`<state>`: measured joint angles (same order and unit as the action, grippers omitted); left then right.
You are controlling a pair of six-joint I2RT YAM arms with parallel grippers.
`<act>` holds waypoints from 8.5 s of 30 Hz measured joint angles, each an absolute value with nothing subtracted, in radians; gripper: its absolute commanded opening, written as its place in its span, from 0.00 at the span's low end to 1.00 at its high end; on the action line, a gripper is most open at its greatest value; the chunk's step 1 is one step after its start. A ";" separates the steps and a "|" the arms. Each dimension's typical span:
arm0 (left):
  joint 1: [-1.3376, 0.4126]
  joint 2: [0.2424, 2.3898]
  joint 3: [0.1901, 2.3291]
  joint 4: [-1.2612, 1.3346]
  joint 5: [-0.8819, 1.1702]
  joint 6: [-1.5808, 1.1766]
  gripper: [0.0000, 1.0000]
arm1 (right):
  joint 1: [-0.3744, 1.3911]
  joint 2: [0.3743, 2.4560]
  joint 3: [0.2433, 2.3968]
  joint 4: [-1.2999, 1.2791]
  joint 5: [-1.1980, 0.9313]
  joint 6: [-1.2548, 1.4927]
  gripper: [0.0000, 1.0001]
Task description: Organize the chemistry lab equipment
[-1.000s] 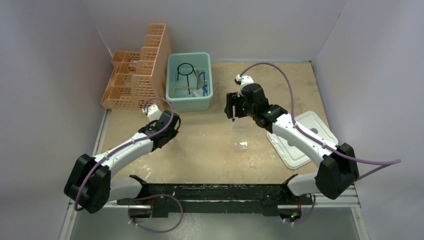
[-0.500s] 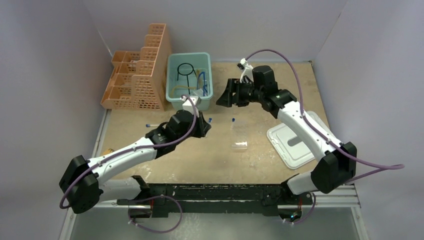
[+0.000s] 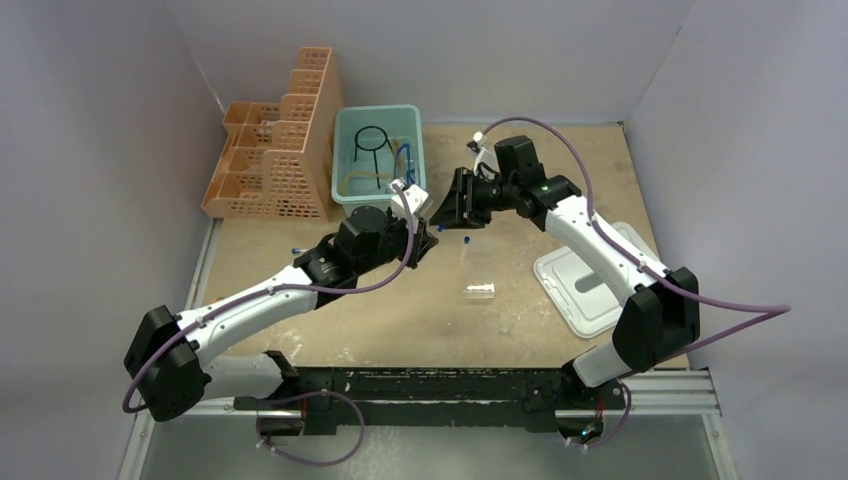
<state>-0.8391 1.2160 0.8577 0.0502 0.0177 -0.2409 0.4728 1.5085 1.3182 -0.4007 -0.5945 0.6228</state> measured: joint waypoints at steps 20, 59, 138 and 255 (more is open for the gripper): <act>-0.839 1.232 0.875 0.052 0.053 -0.138 0.11 | 0.439 1.508 1.241 -0.345 -0.733 0.690 0.12; -0.675 1.179 0.664 0.044 -0.425 -0.979 0.64 | 0.756 1.374 1.072 -0.415 0.492 0.532 0.07; -0.636 1.046 0.516 -0.006 -0.526 -1.032 0.68 | 0.780 1.501 1.071 -0.450 0.408 0.653 0.52; -0.784 1.168 0.565 0.205 -0.259 -0.671 0.12 | 0.503 1.338 1.081 -0.302 -0.230 0.487 0.64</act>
